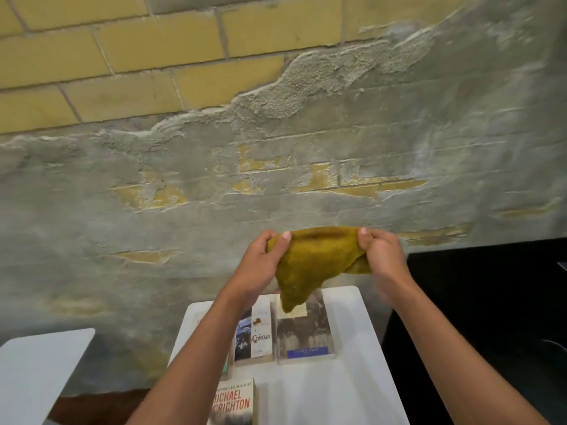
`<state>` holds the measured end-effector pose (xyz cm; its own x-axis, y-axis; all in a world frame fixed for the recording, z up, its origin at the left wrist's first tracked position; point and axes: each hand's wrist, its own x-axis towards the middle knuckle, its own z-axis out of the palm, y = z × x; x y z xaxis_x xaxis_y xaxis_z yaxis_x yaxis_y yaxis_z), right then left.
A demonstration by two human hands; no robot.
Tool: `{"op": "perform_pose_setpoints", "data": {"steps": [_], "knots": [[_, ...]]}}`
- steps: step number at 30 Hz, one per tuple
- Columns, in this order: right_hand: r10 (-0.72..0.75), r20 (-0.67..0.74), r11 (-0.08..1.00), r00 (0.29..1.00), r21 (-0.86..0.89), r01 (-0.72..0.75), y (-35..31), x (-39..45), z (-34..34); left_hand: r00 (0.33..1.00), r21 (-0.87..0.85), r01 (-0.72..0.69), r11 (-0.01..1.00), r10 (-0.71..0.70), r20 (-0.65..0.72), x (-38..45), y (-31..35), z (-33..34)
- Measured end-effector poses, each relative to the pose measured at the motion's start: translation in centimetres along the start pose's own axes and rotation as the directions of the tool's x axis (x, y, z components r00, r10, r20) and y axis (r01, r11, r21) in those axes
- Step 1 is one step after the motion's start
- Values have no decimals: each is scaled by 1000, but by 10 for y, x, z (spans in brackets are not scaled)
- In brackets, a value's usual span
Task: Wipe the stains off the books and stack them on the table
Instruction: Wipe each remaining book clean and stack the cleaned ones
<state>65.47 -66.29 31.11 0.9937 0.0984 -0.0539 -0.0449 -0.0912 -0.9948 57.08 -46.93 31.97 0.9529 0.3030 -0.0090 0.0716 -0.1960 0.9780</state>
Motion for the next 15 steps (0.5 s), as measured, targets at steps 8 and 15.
{"op": "perform_pose_setpoints", "data": {"steps": [8,15], "knots": [[-106,115,993,988,-41,112,-1,-8,-12,996,70,-75,995,78,-46,2,27,8],[-188,477,959,859,-101,266,-13,-14,3,998,-146,-46,988,40,-38,9,44,16]]}}
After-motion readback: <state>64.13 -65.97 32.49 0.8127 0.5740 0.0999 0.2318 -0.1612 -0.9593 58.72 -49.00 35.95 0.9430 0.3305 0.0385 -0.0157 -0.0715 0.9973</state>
